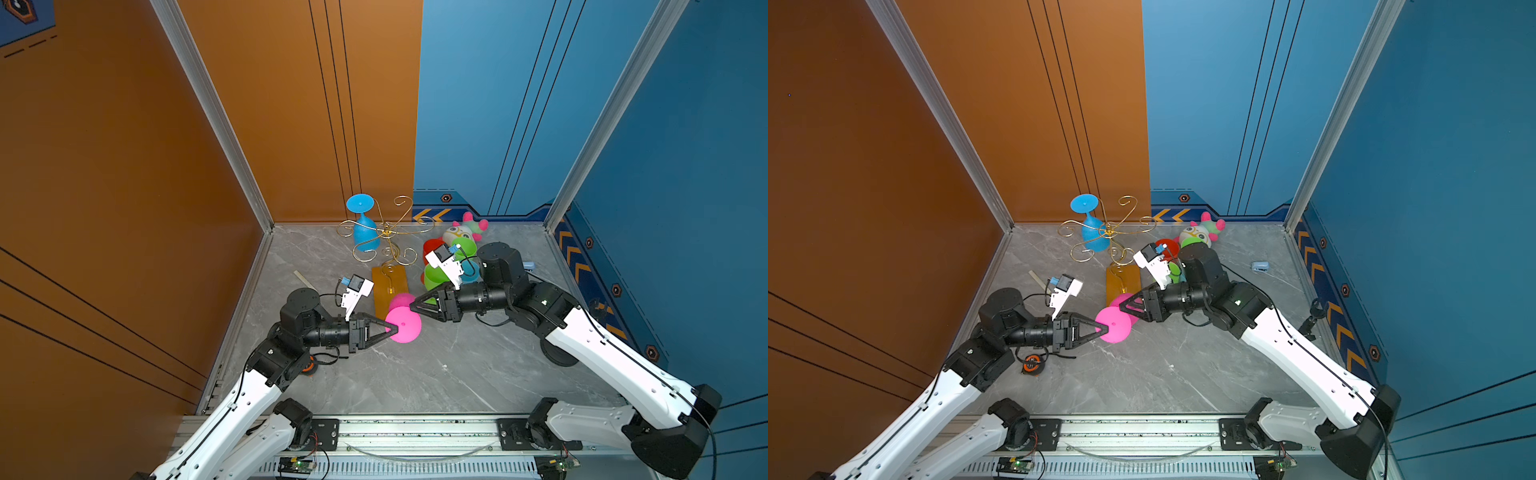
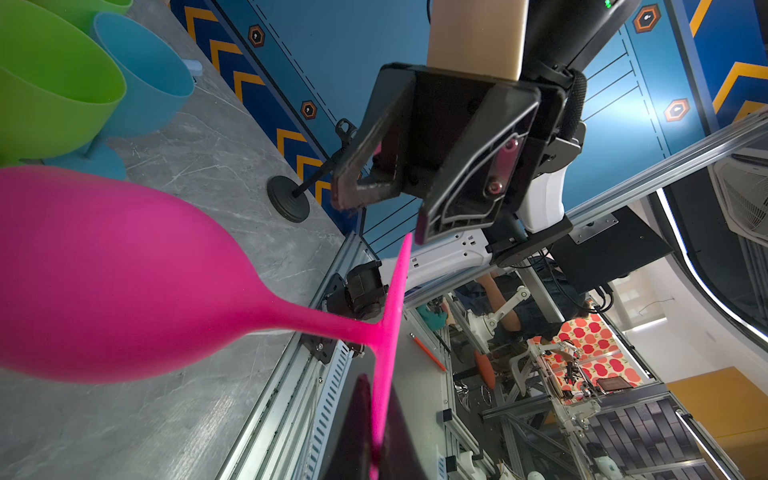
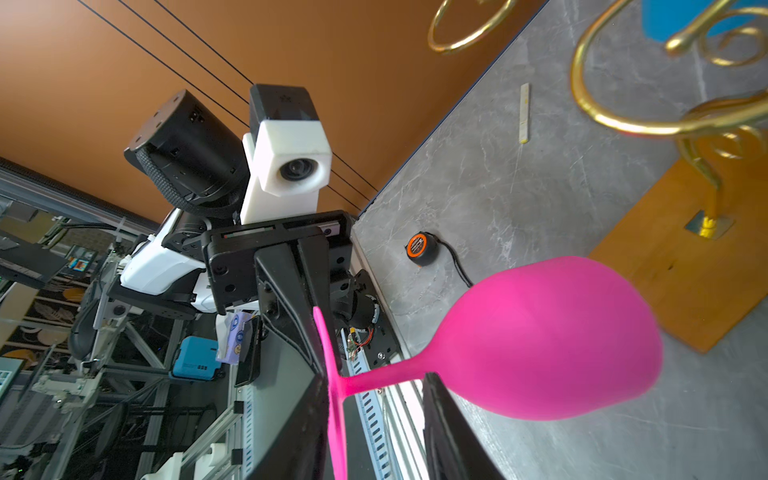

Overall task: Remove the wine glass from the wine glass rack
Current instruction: 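Pull the pink glass toward the robot with the left gripper while the right withdraws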

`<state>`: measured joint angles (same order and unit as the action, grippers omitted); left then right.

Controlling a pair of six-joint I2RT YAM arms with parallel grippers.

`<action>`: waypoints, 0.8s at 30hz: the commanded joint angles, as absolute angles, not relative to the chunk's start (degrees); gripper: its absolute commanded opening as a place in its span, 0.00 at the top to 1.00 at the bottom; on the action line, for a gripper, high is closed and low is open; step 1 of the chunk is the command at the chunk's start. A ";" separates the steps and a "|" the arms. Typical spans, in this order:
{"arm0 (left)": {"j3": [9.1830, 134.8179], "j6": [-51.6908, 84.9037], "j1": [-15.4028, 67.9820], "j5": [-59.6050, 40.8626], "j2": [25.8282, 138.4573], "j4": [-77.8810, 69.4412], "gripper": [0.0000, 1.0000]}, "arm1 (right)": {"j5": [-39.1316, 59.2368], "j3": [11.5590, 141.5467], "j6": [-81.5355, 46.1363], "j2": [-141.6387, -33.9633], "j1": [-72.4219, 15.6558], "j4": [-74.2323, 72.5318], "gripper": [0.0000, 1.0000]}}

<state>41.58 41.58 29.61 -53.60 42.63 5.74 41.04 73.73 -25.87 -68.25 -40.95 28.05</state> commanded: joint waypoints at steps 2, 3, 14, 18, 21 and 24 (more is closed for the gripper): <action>43.53 32.95 31.81 -48.40 40.98 15.50 1.00 | 43.11 73.40 -25.87 -64.75 -36.63 31.73 0.51; 43.96 31.06 32.63 -46.89 40.81 17.53 1.00 | 43.22 73.37 -26.22 -64.43 -35.94 32.16 0.49; 44.48 13.20 50.33 -25.34 38.66 23.88 1.00 | 42.42 72.27 -28.44 -65.06 -29.37 38.97 0.36; 45.56 8.83 55.53 -17.80 39.45 26.89 1.00 | 41.08 71.89 -28.82 -65.95 -27.54 40.70 0.35; 46.10 6.17 58.96 -13.91 40.56 28.25 1.00 | 40.10 71.68 -29.35 -67.14 -26.57 41.30 0.35; 46.04 2.32 63.73 -9.01 41.48 28.44 1.00 | 39.93 71.73 -29.53 -68.69 -26.11 41.74 0.35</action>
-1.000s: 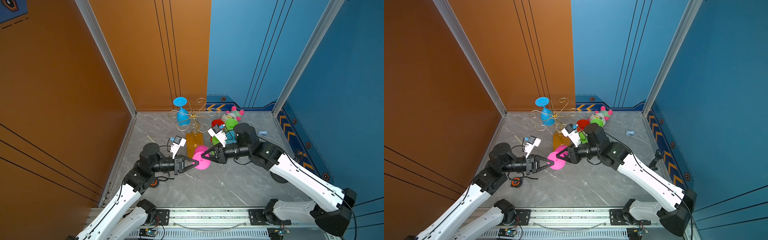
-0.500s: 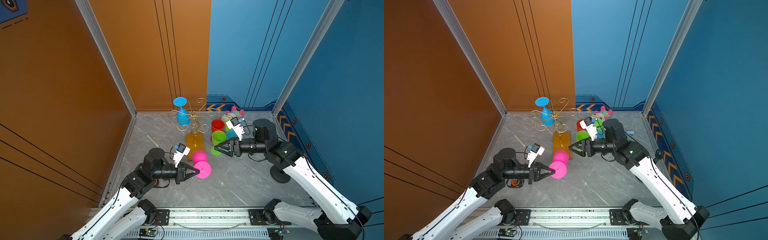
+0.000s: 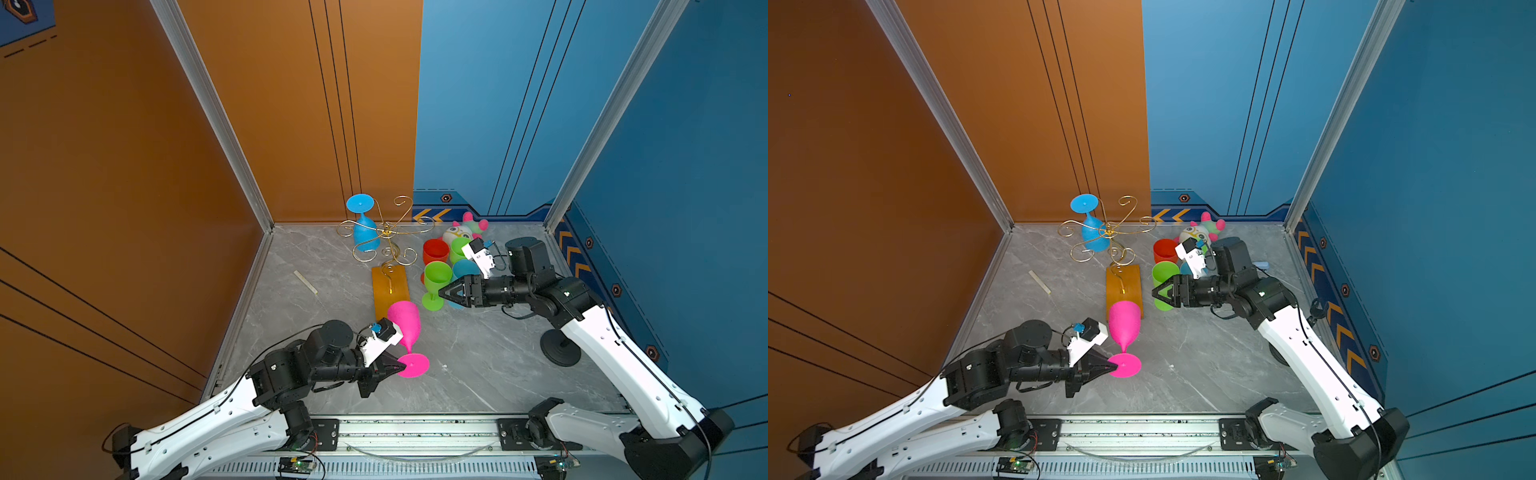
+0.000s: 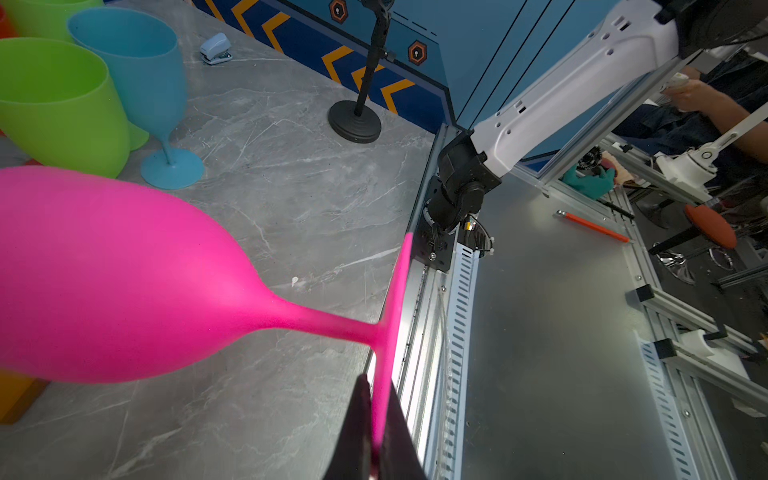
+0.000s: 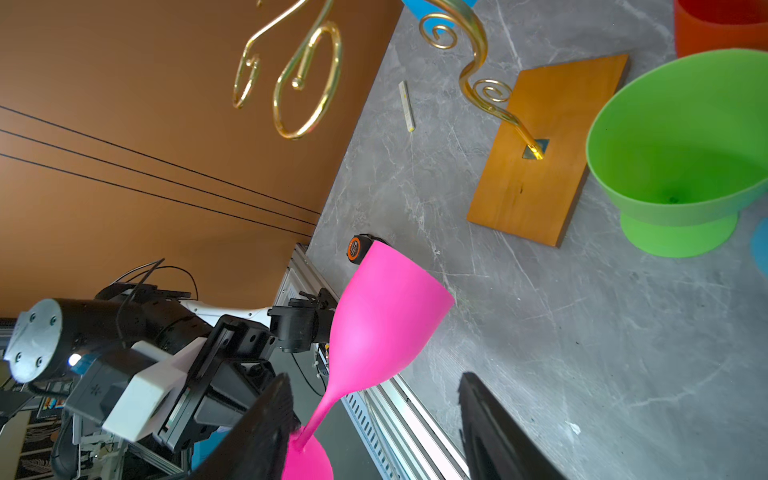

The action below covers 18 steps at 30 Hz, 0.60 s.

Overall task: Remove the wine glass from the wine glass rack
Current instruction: 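Pull the pink glass toward the robot with the left gripper while the right withdraws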

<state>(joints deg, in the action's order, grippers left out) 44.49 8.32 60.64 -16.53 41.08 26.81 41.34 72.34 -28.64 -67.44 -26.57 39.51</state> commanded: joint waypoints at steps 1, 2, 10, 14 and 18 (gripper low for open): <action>45.84 0.32 65.66 -6.65 41.65 28.55 1.00 | 39.86 71.86 -29.53 -69.18 -26.02 41.83 0.35; 45.58 -1.55 67.40 -4.23 41.75 28.62 1.00 | 39.76 71.84 -29.53 -69.64 -25.93 41.99 0.35; 44.28 -13.42 78.42 12.65 42.58 30.61 1.00 | 40.24 73.49 -29.19 -73.32 -25.22 43.31 0.34; 43.15 -18.29 83.28 22.30 43.31 30.64 1.00 | 41.93 75.69 -28.92 -75.49 -25.25 44.22 0.34; 41.63 -22.78 86.58 27.94 43.93 30.67 1.00 | 43.06 77.97 -28.31 -76.95 -25.65 45.46 0.34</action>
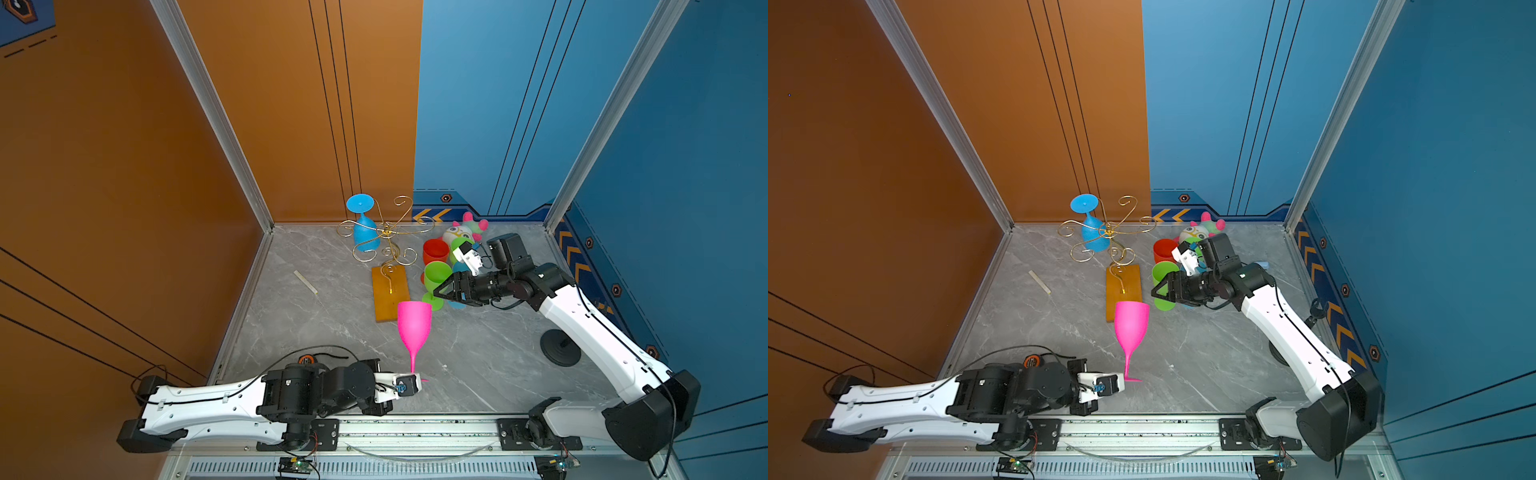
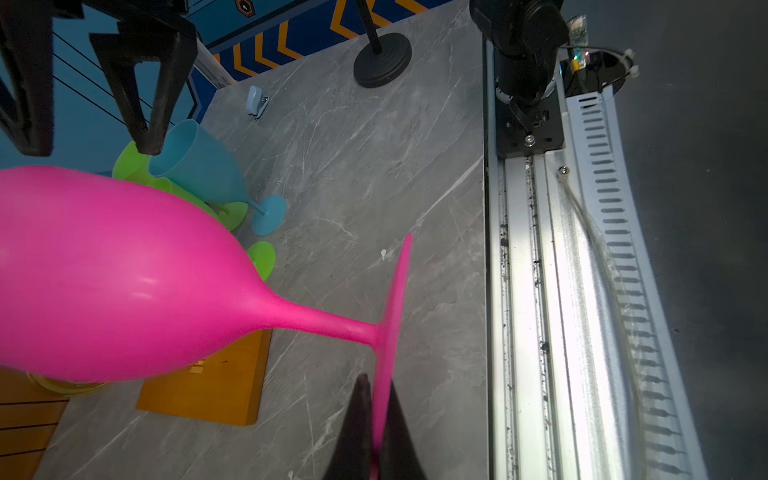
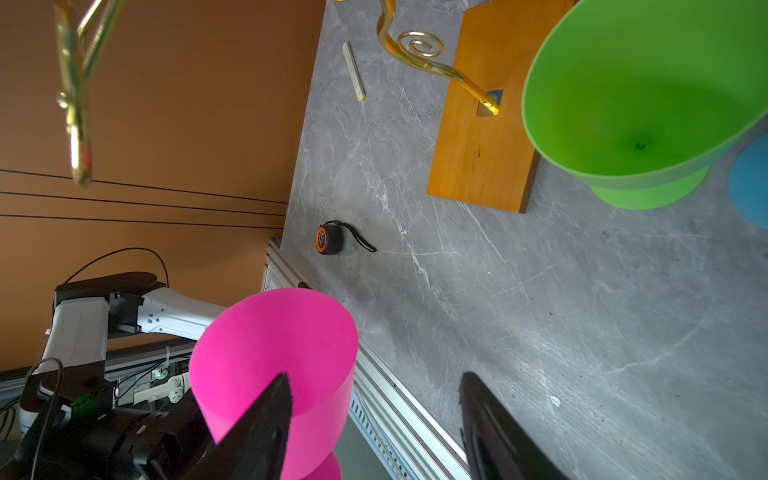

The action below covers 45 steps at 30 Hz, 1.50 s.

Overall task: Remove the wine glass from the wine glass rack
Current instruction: 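Pull the pink glass toward the robot with the left gripper while the right withdraws, then swing the pink glass upright and lower it onto the table with the left gripper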

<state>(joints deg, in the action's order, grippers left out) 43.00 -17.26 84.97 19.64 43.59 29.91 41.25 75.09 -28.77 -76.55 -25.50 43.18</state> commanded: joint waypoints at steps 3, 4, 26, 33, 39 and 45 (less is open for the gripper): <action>41.26 -24.56 87.43 30.11 44.44 30.67 1.00 | 43.71 79.16 -28.13 -77.67 -26.09 45.96 0.34; 41.25 -25.10 87.75 31.06 44.64 30.62 1.00 | 43.75 79.47 -28.04 -77.80 -26.26 46.14 0.34; 39.68 -37.41 90.93 50.27 49.84 30.42 1.00 | 45.94 80.09 -25.59 -81.47 -31.02 48.86 0.58; 39.16 -39.71 90.97 54.56 52.46 30.46 1.00 | 46.39 80.28 -24.09 -82.42 -31.82 50.45 0.76; 38.67 -40.69 91.07 56.81 54.70 30.27 1.00 | 46.53 80.55 -23.58 -82.53 -31.79 50.84 0.86; 38.78 -39.23 91.23 55.07 53.63 29.89 0.90 | 46.07 81.27 -22.86 -82.50 -31.75 51.64 0.97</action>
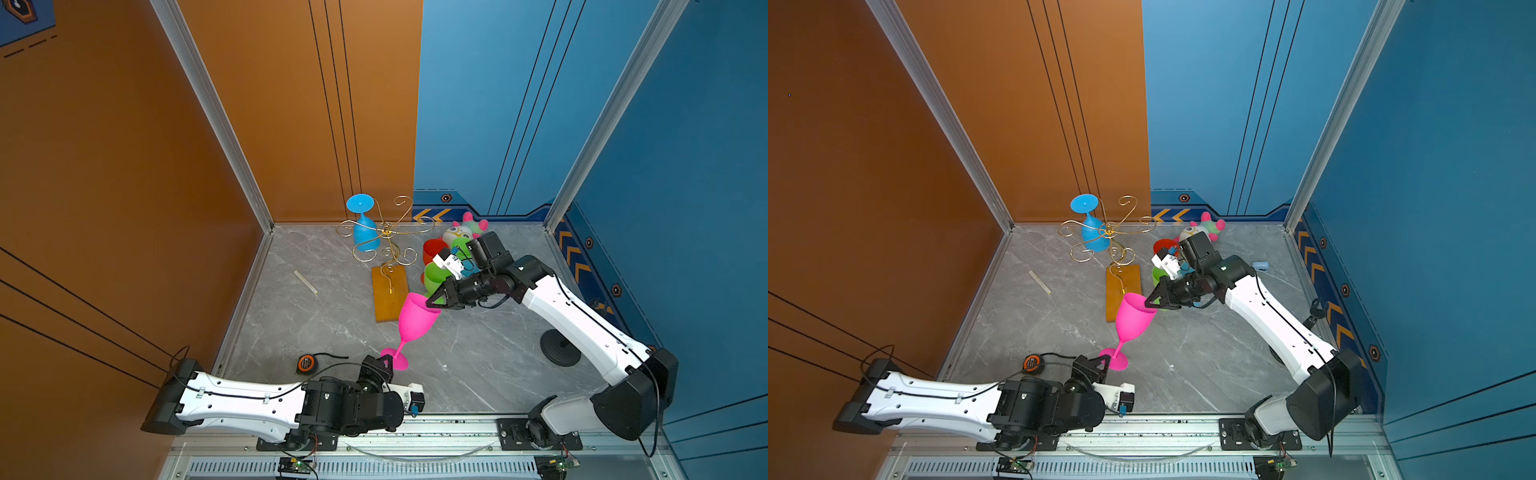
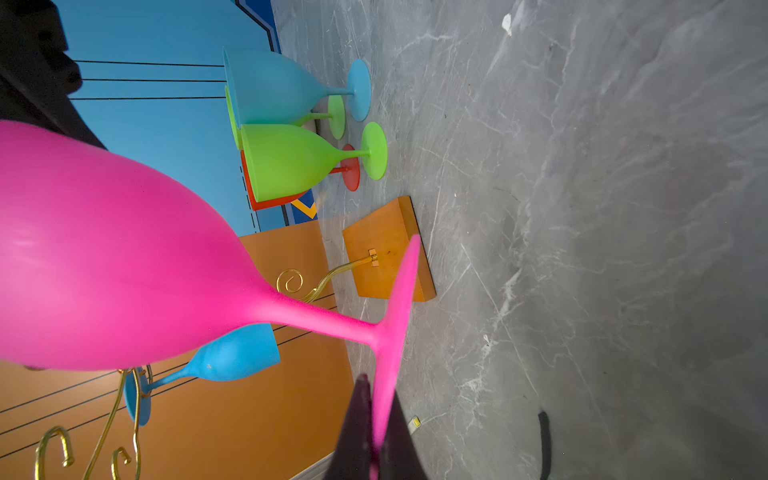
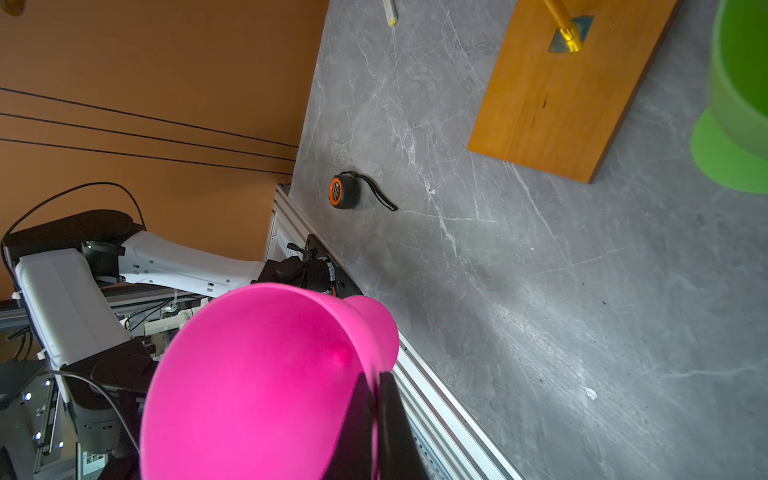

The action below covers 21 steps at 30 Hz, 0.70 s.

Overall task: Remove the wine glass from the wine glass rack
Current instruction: 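Swing the pink glass upright and lower it onto the table with the left gripper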

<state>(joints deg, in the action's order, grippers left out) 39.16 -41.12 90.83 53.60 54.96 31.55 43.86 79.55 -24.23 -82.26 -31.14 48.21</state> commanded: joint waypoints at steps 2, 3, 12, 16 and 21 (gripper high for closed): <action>38.59 -38.86 91.22 54.13 52.79 29.57 0.84 | 45.88 82.03 -22.52 -82.57 -31.73 52.37 0.99; 38.50 -38.69 91.22 53.77 52.36 29.60 0.82 | 45.64 82.54 -22.20 -82.62 -31.72 52.81 1.00; 37.88 -31.41 90.97 44.30 47.29 29.22 0.51 | 34.83 86.75 -18.28 -81.71 -31.63 57.81 1.00; 37.52 -26.32 90.88 42.54 45.91 29.23 0.36 | 25.08 88.47 -15.92 -80.61 -32.89 59.56 1.00; 36.12 -17.27 88.95 37.67 42.50 26.53 0.33 | 16.48 88.43 -14.54 -79.40 -34.21 59.56 1.00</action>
<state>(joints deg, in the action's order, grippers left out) 37.50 -24.86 90.04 41.80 44.51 29.12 24.56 86.96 -16.82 -81.25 -33.58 57.54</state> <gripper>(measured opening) 0.670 0.048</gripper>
